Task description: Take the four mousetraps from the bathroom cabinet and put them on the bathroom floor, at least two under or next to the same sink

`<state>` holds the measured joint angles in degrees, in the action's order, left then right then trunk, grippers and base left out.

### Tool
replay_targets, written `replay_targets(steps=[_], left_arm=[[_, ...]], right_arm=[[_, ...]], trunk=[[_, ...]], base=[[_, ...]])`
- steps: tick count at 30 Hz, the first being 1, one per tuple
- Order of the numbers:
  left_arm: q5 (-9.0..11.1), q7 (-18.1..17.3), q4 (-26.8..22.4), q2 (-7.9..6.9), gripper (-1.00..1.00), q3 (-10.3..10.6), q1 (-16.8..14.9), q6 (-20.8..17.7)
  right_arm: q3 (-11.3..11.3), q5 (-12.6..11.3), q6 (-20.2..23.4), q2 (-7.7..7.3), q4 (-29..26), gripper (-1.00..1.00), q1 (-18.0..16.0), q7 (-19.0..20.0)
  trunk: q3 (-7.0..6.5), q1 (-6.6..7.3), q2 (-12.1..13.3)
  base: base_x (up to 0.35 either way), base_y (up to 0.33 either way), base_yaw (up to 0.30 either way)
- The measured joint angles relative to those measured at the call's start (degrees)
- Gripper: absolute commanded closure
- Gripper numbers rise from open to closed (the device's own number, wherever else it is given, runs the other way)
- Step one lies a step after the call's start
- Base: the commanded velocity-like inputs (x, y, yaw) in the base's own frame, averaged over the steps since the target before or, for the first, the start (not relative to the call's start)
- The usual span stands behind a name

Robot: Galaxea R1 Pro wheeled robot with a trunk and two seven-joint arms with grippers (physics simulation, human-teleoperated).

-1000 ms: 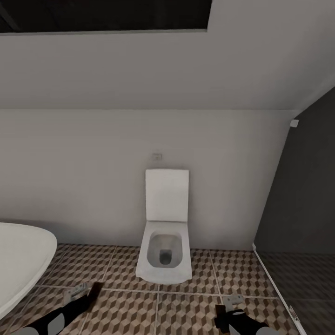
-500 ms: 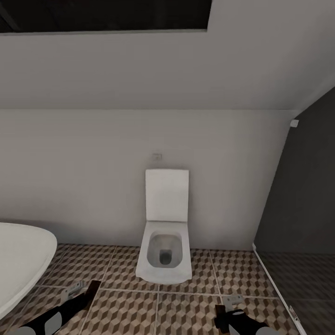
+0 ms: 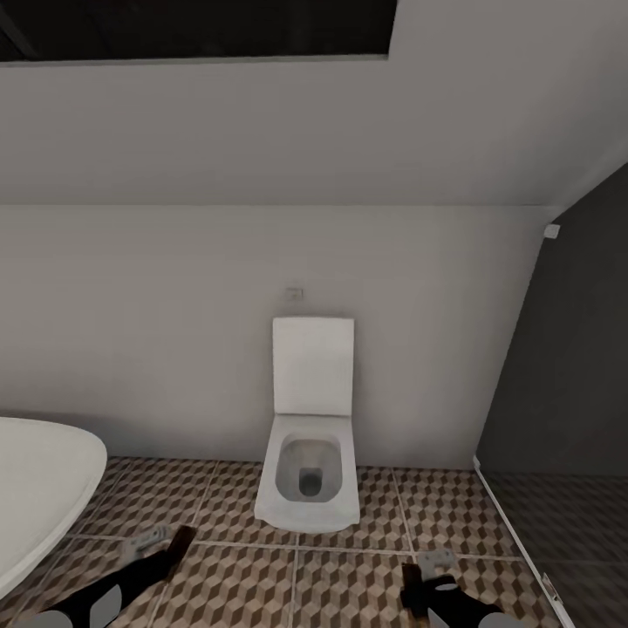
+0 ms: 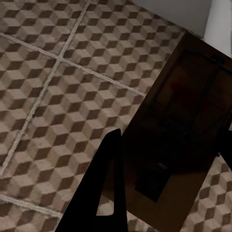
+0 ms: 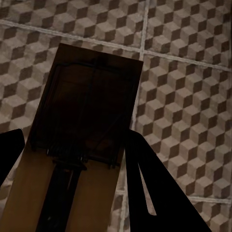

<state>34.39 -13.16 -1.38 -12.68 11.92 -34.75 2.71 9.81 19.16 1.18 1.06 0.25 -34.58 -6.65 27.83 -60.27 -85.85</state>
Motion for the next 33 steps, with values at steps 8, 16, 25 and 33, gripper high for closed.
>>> replay_targets(steps=[8, 16, 25, 33], left_arm=[[-1.5, -0.1, -0.3, 0.80, 1.00, 1.0, 0.0, -0.5], [-1.6, -0.1, -0.2, 0.97, 1.00, 1.0, 0.0, -0.6], [-1.5, -0.1, -0.1, 1.05, 1.00, 1.0, 0.0, -0.7], [-1.6, -0.1, -0.1, 1.06, 1.00, 1.0, 0.0, -0.8]], right_arm=[[0.1, -0.2, -0.6, 0.14, 0.1, 1.00, 0.0, 0.2], [0.1, -0.2, 0.7, 0.38, 0.1, 1.00, 0.0, 0.3], [0.2, -0.3, 2.7, 0.42, 0.1, 1.00, 0.0, 0.3], [0.4, -0.3, 2.7, 0.37, 0.1, 1.00, 0.0, 0.2]], trunk=[[0.00, 0.00, 0.0], [0.00, 0.00, 0.0], [0.71, -0.87, -1.6], [2.15, -2.63, -4.8]], base=[[0.000, 0.000, 0.000], [0.000, 0.000, 0.000], [0.000, 0.000, 0.000], [0.000, 0.000, 0.000]])
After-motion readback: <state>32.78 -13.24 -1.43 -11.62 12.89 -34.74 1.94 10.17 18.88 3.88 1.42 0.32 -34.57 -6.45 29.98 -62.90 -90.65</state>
